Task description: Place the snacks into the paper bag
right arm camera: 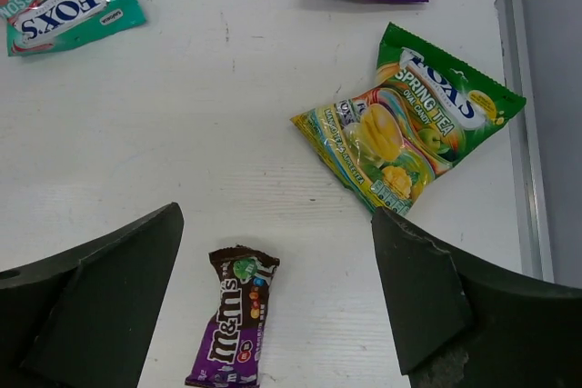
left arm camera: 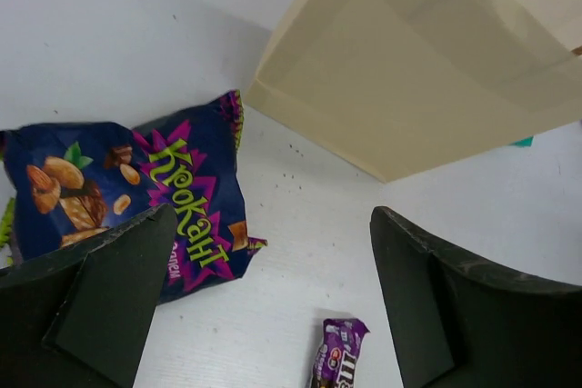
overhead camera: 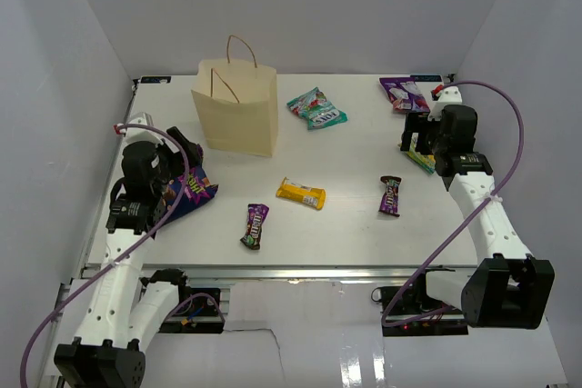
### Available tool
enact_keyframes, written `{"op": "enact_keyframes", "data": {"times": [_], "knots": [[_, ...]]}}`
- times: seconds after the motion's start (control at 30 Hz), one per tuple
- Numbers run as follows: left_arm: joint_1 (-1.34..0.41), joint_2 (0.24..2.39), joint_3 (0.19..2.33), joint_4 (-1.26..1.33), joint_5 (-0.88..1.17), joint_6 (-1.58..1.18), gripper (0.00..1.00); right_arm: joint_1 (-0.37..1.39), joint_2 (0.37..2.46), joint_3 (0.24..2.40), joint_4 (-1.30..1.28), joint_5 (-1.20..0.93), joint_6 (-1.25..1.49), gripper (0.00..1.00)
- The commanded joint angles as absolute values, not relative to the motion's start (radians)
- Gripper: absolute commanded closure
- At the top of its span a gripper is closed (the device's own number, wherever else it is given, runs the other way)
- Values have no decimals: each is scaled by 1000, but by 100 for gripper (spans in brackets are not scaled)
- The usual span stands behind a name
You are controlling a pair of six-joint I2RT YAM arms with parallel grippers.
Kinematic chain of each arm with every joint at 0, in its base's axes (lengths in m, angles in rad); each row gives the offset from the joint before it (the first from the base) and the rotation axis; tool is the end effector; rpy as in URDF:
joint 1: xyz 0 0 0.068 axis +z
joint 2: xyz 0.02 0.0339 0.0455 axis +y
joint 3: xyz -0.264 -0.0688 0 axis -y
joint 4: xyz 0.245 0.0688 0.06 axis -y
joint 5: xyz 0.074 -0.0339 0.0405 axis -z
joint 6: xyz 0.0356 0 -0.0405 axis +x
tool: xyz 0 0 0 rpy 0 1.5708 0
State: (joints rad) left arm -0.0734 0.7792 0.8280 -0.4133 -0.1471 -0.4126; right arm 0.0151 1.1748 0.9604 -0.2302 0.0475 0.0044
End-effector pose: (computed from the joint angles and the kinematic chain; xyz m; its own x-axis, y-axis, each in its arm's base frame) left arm 0.1759 -0.0077 0.3320 -0.3000 -0.3757 -0.8768 -0.2012 0.9234 -0.3268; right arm 0.2692 0.0024 0.3164 -0.4299 -0.0021 -0.9029 0.0297 0.9994 -0.0164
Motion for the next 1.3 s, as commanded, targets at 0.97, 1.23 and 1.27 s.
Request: {"op": "enact_keyframes", "data": {"times": [0.97,1.23,1.27], "knots": [[-802,1428,842,-839,-330,-956,16,325,1529,1160,-568,-716,-531,10],[-818,1549,885,-730,-328,-848,58,324,1505,1123,-568,-716,-532,9],[-818,1542,887,-726,-322,-844,67,324,1500,1121,-568,-718,-535,9]]}}
